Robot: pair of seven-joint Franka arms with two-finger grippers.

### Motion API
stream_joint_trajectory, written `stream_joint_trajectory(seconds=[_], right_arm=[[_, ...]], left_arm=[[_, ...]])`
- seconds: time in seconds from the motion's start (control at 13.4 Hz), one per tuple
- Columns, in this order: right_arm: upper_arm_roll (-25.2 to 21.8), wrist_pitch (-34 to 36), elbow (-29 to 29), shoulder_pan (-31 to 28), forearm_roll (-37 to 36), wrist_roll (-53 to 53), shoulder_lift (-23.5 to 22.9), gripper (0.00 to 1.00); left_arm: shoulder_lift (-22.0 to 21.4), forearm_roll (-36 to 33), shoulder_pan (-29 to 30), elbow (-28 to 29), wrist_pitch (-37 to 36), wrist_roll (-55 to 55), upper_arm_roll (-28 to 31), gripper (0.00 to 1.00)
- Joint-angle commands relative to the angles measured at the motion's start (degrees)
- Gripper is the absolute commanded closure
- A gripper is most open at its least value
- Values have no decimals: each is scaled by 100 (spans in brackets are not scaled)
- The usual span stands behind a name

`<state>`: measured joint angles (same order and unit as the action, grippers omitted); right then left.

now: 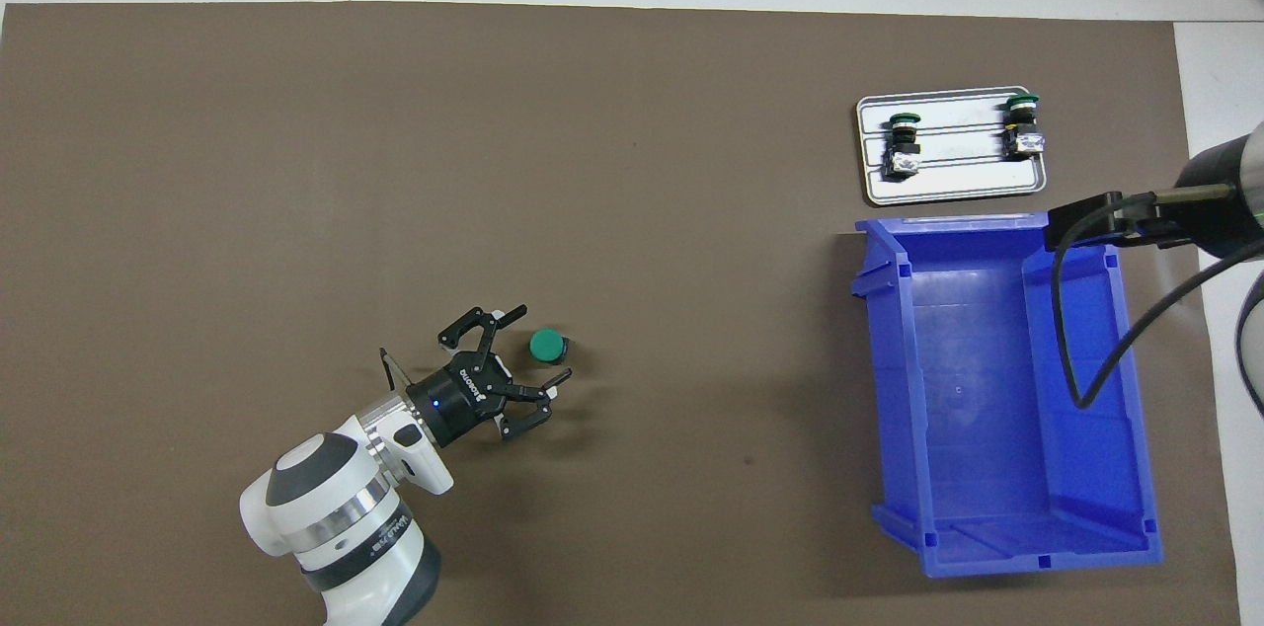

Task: Place and press button with both arms
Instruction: 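Open the left gripper and draw it back from the part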

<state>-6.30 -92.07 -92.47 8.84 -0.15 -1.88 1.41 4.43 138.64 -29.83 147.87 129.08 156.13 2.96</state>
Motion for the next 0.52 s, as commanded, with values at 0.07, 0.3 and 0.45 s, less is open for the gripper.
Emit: stream_joint_trajectory(seconds=[0.07,0.3,0.45], right_arm=[[6,22,-140,-40,112,144,131,1],[6,22,-140,-40,112,144,131,1],[6,22,-140,-31,112,144,131,1]], left_arm=[[-267,-73,-128,66,267,59,56,0],[-416,-914,-14,66,319,-651,100,0],[-478,-1058,65,66,416,-751,117,0]])
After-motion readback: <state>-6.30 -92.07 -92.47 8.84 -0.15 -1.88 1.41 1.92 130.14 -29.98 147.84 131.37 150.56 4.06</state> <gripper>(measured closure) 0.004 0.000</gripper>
